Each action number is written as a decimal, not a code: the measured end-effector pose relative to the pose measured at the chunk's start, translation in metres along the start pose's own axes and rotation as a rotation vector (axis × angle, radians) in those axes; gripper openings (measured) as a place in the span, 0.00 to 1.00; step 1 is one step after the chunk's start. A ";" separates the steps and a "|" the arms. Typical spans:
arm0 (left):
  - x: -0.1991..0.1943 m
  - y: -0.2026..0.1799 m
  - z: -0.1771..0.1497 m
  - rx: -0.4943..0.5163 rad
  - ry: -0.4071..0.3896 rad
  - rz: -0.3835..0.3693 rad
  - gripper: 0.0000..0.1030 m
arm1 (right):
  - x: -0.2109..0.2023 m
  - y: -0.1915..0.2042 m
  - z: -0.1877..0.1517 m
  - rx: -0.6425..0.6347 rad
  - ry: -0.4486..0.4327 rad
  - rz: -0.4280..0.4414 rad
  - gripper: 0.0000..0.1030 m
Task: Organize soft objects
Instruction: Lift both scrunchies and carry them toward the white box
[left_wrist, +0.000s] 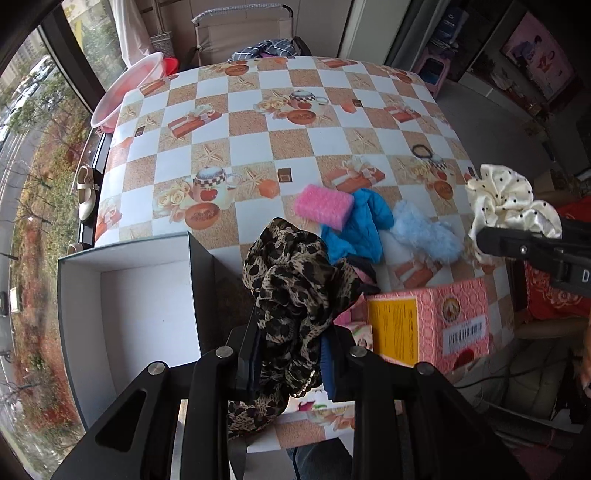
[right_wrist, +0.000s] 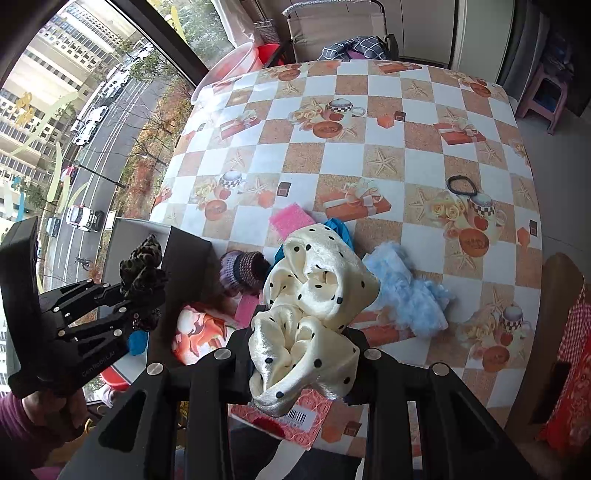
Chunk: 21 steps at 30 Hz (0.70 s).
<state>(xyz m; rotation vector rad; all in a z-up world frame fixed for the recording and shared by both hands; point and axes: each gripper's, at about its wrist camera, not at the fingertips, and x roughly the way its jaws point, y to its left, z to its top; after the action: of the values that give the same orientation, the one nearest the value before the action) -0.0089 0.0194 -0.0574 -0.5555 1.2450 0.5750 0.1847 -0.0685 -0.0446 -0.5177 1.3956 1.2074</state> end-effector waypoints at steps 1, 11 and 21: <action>-0.001 -0.002 -0.007 0.014 0.005 -0.005 0.27 | -0.002 0.003 -0.005 -0.004 0.002 -0.001 0.32; -0.004 -0.005 -0.056 0.078 0.067 -0.058 0.27 | -0.010 0.024 -0.057 -0.037 0.056 -0.020 0.32; -0.014 0.009 -0.079 0.095 0.060 -0.079 0.27 | 0.012 0.062 -0.107 -0.154 0.204 0.010 0.32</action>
<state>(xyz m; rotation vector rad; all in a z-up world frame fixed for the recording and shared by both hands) -0.0743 -0.0285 -0.0624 -0.5428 1.2941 0.4332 0.0797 -0.1347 -0.0537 -0.7598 1.4840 1.3054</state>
